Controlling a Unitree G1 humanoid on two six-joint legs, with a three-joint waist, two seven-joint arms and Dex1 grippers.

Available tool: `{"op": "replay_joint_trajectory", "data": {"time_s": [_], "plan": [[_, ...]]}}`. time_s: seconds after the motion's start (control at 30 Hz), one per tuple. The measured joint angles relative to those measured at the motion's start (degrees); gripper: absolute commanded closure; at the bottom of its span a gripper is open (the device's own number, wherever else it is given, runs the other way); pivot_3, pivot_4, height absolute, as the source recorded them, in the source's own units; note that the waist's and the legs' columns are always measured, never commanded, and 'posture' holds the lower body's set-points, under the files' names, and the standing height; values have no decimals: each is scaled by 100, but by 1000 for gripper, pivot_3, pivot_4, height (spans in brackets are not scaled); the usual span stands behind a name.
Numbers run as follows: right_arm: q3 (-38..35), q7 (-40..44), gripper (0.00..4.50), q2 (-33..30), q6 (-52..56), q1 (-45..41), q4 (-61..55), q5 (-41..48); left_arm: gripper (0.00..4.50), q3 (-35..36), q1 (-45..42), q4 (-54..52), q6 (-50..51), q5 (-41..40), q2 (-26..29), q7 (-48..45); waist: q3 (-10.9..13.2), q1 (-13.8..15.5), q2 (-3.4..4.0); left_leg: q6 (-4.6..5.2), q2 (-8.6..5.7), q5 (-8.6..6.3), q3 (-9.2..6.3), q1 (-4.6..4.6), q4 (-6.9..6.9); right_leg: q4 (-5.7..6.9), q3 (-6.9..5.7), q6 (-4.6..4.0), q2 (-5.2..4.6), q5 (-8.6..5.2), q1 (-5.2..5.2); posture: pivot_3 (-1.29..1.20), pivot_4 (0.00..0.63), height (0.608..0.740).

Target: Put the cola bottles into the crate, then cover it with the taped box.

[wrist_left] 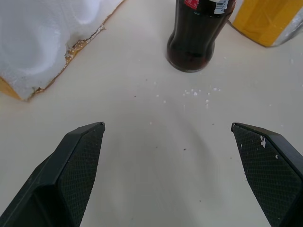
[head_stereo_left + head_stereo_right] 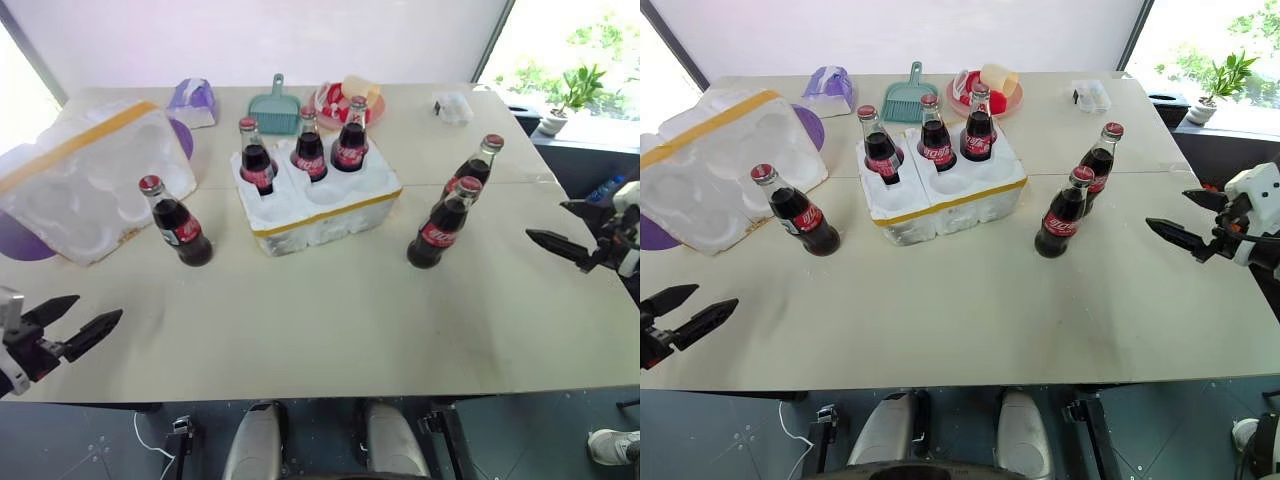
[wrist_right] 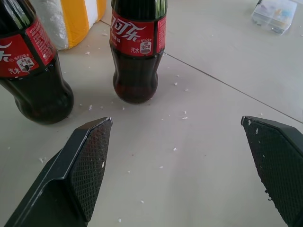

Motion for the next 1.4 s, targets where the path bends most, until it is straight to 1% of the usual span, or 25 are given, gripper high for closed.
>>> {"op": "replay_joint_trajectory", "data": {"time_s": [0.17, 0.33, 0.5, 0.63, 0.7, 0.8, 0.9, 0.97, 1.03, 1.17, 1.27, 1.33, 1.4], "plan": [[-2, -10, 0, 29, -7, 3, 1, 2, 36, -11, -13, -107, 15, 27, -124, 33, 0, 5, 0, 0, 0, 0, 0, 0, 1, 1, 0, 0, 0, 0, 1, 0, 150, 736], [-10, -61, 0, 33, -38, 16, 2, 12, 36, -5, -428, -23, 58, 23, -180, 325, 0, 10, 0, 0, -1, 0, 0, 1, 3, 1, 1, 1, 0, 1, 4, 0, 150, 736], [-21, -91, 0, 35, -43, 95, 1, 22, 36, -6, -633, -9, 57, 28, -243, 495, 0, 4, 0, 0, -1, 1, 0, 3, 2, 3, 0, 3, 1, 2, 4, 0, 150, 736], [-14, 241, 0, -34, 124, 104, 60, 102, 36, 12, -1116, 33, 100, -132, -370, 851, -1, 13, 0, -1, -2, 1, -1, 5, 9, 6, 1, 5, 1, 3, 10, 0, 150, 736], [1, 448, 0, -267, 332, -155, 235, 157, 36, 9, -1297, 18, 155, -216, -378, 953, 7, 8, 13, -1, -3, 1, 2, 5, 12, 7, 5, 6, 0, 4, 9, 0, 150, 736], [4, 846, 0, -868, 645, -785, 333, 263, 36, -95, -1544, -45, 218, -305, -358, 1000, 6, 3, 34, -1, -2, 1, 2, 7, 6, 10, 5, 6, 1, 4, 6, 0, 150, 736], [83, 1458, 0, -1307, 1138, -1327, 84, 523, 36, -432, -1899, -42, 308, -333, -236, 972, 6, 5, 32, -1, 1, 1, -5, 10, 1, 18, 0, 7, 6, 4, 6, 0, 150, 736], [291, 1802, 0, -1450, 1477, -1655, -190, 693, 36, -699, -2215, -16, 318, -327, -162, 942, 6, 3, 32, -1, 1, 1, -4, 10, 3, 19, 1, 7, 6, 4, 6, 0, 150, 736], [525, 1967, 0, -1490, 1821, -2041, -434, 790, 36, -959, -2457, 139, 295, -274, -41, 823, 6, -6, 33, -2, 0, 1, -2, 10, 4, 18, 2, 7, 5, 5, 5, 0, 150, 736], [901, 2215, 0, -1471, 2649, -2994, -1076, 1261, 36, -1506, -3087, 770, 165, -39, 106, 496, 9, -7, 39, -2, 1, 2, -1, 7, -4, 25, 2, 23, 6, 13, -7, 0, 150, 736], [1008, 2178, 0, -1251, 3279, -3716, -1581, 1688, 36, -1985, -3437, 1232, -109, 334, 147, 256, 9, -5, 37, -3, 0, 1, -1, 5, -6, 24, 2, 26, 6, 15, -8, 0, 150, 736], [1054, 2107, 0, -1047, 3593, -3928, -1883, 1967, 36, -2298, -3600, 1475, -291, 562, 146, 106, 11, 0, 31, -3, 0, 1, 0, 2, -4, 23, 2, 27, 5, 16, -8, 0, 150, 736], [1065, 2012, 0, -923, 3806, -3944, -2056, 2130, 36, -2475, -3696, 1682, -418, 705, 139, 0, 13, 1, 28, -3, -1, 1, 0, 0, -3, 23, 2, 28, 3, 17, -8, 0, 150, 736]]}}
